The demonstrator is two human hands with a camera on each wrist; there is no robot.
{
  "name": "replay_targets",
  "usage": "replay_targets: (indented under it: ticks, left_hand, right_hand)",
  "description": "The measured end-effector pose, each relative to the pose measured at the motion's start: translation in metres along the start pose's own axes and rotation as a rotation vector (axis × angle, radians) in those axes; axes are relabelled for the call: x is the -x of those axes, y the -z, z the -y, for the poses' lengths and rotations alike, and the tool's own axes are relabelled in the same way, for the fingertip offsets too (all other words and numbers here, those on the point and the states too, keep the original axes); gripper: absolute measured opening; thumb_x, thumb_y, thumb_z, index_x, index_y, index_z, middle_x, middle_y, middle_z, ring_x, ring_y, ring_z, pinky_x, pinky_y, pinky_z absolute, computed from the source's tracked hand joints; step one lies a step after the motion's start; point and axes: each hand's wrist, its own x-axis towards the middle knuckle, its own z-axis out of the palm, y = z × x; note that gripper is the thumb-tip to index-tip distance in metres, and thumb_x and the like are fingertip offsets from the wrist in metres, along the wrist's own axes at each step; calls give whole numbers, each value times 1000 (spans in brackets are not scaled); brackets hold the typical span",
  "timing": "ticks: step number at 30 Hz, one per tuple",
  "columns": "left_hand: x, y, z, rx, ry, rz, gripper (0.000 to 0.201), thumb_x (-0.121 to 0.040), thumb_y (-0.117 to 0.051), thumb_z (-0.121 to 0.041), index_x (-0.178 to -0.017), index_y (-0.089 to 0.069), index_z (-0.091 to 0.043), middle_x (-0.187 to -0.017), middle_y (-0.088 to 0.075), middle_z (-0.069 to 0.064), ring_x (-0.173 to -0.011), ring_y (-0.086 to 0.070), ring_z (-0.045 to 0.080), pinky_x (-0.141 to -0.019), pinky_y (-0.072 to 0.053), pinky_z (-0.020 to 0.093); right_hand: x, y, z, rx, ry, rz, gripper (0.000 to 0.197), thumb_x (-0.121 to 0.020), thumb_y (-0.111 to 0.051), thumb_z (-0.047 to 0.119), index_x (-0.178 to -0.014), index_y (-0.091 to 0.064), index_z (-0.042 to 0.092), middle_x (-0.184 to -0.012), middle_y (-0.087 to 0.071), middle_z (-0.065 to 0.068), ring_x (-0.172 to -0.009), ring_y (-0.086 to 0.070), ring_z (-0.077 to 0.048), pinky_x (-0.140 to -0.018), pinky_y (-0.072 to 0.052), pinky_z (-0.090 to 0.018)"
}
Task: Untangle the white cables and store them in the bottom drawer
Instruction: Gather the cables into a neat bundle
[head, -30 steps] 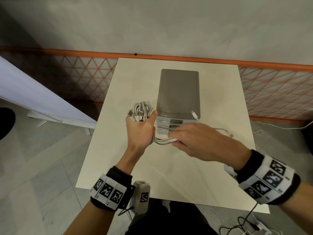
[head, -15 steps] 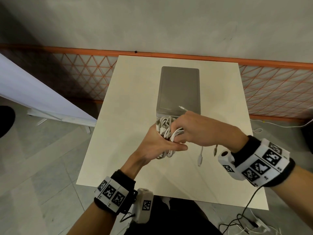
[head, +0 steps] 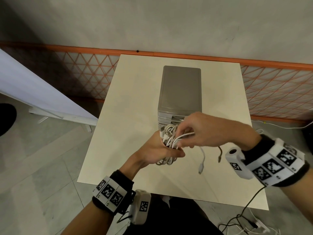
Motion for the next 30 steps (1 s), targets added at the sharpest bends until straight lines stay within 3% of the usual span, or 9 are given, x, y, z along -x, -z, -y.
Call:
replay_targets:
  ticks: [2,5,7,10,13,16,19,23,30]
  left_hand:
    - [3,-2,5,10,22,-11,26,-78,-79,5,-93,-64,-9,-74,-65,1,-69,-64,16,-65,-52,26]
    - [5,-9,9,29,38,-53,22,-82,-76,3,-97,-60,0,-76,-65,9,-66,-65,18,-62,-51,24]
    - [4,-10,9,67,36,-63,20,-83,-74,3,-98,-60,4,-77,-69,18,-66,-69,26,-59,-53,29]
    - [5,-8,11,152,49,-33,16,-87,-69,3,-101,-63,-4,-83,-70,19,-89,-73,40,-77,-56,43]
    - [7,-8,12,178,81,-40,14,-90,-63,6,-91,-62,-8,-72,-67,12,-69,-69,35,-64,-56,36]
    - [6,-8,11,103,64,-91,12,-88,-62,5,-82,-58,-5,-61,-56,9,-49,-57,24,-50,-49,28]
    - [2,-9,12,13,71,-173,15,-88,-61,7,-78,-57,-4,-57,-52,6,-41,-51,21,-44,-45,25]
    - [-1,-13,14,-39,54,-232,10,-85,-66,6,-81,-58,1,-50,-50,7,-34,-48,20,-41,-39,22]
    - [-3,-14,15,-57,78,-261,16,-85,-65,6,-77,-57,-4,-44,-47,2,-30,-46,17,-39,-35,18]
  right_hand:
    - [3,10,-4,-95,-1,-46,10,-86,-74,27,-91,-70,19,-74,-74,1,-64,-69,-7,-61,-53,-21]
    - [-1,11,-11,-107,30,-131,17,-86,-75,25,-93,-60,21,-80,-74,1,-68,-70,-13,-66,-55,-36]
    - [-5,3,-13,-69,70,-146,16,-89,-70,25,-98,-57,24,-80,-70,4,-67,-63,-11,-64,-49,-32]
    - [-8,-6,-18,-56,111,-172,10,-94,-63,28,-103,-59,26,-86,-66,9,-75,-60,-10,-69,-47,-28]
    - [-8,-7,-21,-7,131,-143,17,-93,-63,33,-109,-59,27,-98,-60,14,-89,-58,-7,-79,-49,-28]
    - [-7,-5,-22,101,99,-64,49,-77,-78,41,-118,-53,33,-103,-52,16,-96,-52,-3,-79,-43,-18]
    - [-9,-11,-20,377,66,-4,69,-69,-80,31,-127,-42,33,-112,-43,11,-93,-50,-11,-78,-45,-29]
    - [-17,-17,-13,565,38,-41,49,-75,-64,10,-119,-46,26,-107,-54,6,-84,-58,-21,-67,-49,-39]
    - [-19,-19,-4,842,95,-69,17,-89,-57,16,-105,-51,17,-93,-65,1,-76,-63,-26,-71,-50,-39]
